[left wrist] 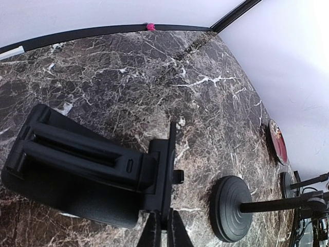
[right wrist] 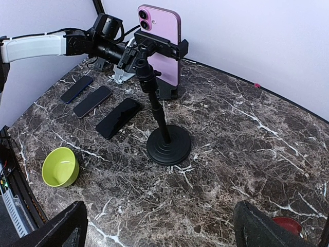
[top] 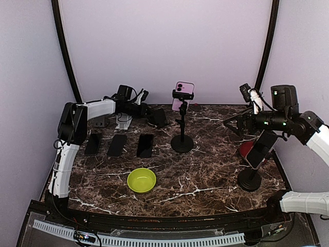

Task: Remove the phone from the phone stand
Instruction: Place the phone stand at the center of the board.

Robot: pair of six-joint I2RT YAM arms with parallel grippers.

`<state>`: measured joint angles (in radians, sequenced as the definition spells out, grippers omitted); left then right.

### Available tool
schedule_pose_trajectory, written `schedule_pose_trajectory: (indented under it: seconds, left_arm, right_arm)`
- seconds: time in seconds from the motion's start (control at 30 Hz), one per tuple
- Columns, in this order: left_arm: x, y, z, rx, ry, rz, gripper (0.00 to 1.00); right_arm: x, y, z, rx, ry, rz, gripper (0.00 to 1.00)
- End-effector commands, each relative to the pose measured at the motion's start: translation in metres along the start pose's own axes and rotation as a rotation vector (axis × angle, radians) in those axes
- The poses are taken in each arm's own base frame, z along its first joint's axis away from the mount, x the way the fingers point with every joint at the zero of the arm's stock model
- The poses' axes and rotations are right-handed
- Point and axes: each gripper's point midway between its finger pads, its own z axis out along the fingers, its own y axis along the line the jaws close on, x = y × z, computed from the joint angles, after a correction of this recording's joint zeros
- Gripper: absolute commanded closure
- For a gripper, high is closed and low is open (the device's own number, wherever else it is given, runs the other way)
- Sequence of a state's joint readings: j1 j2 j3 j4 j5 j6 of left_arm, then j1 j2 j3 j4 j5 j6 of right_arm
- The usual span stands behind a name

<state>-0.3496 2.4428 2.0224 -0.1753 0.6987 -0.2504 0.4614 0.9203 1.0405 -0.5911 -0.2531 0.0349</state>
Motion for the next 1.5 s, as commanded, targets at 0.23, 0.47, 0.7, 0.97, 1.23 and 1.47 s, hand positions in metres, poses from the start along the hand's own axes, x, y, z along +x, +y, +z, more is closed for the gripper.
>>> schedule_pose_trajectory:
  seconds: [0.23,0.47,0.7,0.97,1.23,1.47]
  left_arm:
    - [-0.02,0.01,-0.007,0.004,-0.026,-0.002,0.97]
    - [-0.024,0.018,-0.01,-0.017,-0.03,-0.016,0.78]
    - [-0.043,0.007,-0.028,-0.071,-0.065,0.008,0.58]
    - [-0.056,-0.021,-0.052,-0.189,-0.097,0.103,0.55]
    - [-0.041,-0.047,-0.05,-0.322,-0.058,0.236,0.6]
    - [-0.009,-0.061,-0.022,-0.335,0.007,0.3,0.66]
  right_arm:
    - [-0.005,-0.004,0.002,0.015,-0.027,-0.013,0.01]
    - [-0.006,-0.004,0.002,0.011,-0.026,-0.012,0.01]
    - [-0.006,-0.003,0.001,0.01,-0.028,-0.011,0.01]
    - [-0.007,-0.002,0.0,0.003,-0.035,-0.012,0.01]
    - [-0.01,0.001,-0.005,-0.004,-0.053,-0.01,0.01]
    - [-0.014,0.001,-0.006,-0.002,-0.061,-0.008,0.01]
